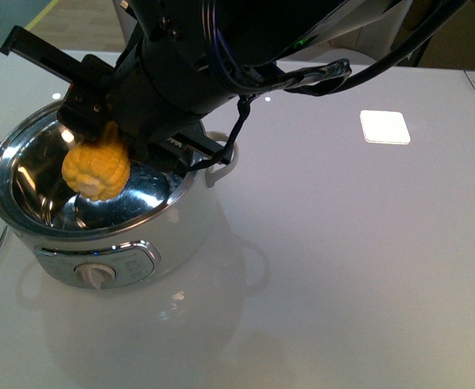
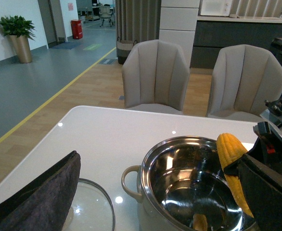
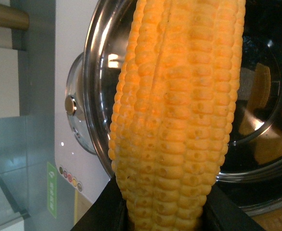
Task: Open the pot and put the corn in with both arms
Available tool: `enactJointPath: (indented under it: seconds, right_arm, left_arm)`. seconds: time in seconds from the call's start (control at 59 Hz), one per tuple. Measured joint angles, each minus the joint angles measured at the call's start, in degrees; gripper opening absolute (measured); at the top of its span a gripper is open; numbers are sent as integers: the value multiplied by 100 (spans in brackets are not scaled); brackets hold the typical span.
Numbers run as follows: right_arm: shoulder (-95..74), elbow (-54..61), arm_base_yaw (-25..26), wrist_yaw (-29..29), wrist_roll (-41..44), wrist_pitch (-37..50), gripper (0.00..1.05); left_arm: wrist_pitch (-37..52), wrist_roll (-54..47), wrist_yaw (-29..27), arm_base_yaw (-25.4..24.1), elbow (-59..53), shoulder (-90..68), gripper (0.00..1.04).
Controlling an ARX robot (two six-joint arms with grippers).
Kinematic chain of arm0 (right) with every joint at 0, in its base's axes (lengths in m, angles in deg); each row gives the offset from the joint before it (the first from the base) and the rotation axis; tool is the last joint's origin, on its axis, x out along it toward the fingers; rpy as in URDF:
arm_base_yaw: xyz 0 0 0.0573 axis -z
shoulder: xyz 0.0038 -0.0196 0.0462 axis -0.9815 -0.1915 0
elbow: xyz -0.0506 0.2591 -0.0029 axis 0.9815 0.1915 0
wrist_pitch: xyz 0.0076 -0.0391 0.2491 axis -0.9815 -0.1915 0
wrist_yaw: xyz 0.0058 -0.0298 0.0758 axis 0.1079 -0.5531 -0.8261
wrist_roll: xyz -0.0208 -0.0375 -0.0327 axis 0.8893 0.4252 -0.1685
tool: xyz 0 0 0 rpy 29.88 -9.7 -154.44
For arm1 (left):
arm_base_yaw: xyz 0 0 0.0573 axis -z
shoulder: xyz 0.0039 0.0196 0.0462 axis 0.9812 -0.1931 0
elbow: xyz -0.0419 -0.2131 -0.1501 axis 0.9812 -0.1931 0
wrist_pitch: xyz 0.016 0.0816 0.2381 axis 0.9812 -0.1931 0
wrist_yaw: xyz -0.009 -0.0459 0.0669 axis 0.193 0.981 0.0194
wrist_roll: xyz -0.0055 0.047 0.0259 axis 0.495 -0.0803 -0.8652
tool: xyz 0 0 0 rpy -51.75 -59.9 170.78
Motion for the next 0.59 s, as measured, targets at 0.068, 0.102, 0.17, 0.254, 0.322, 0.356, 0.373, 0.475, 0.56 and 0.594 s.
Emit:
enactJointPath:
  seconds: [0.068,0.102,0.17,0.254,0.322,0.356,0.373,0.475,0.56,0.594]
  right_arm:
    - [-35,0,-20,0,-17,-28,23]
    - [-59,0,-22,-2,-22,-39,23]
    - [-85,0,-24,-2,-42,-44,34]
    - [-107,0,-24,2,-59,-44,49]
    - [-109,0,-22,13,-90,-48,65]
    - [-109,0,-17,15,-122,-48,73]
    - [-109,0,-15,15,-142,-48,77]
    - [-85,33,42,46,-234,2,97]
    - [39,181,133,109,-236,83,96]
    - [120,267,179,155,-236,125,96]
  left_arm:
    - [0,0,-2,0,0,0,98]
    - [0,0,0,0,0,0,98]
    - [0,0,-2,0,0,0,98]
    - [0,0,-2,0,0,0,98]
    - [0,0,0,0,0,0,98]
    - [0,0,0,0,0,0,98]
    - [0,0,0,0,0,0,98]
    - [0,0,0,0,0,0,98]
    - [0,0,-2,0,0,0,98]
    - [0,0,0,0,0,0,98]
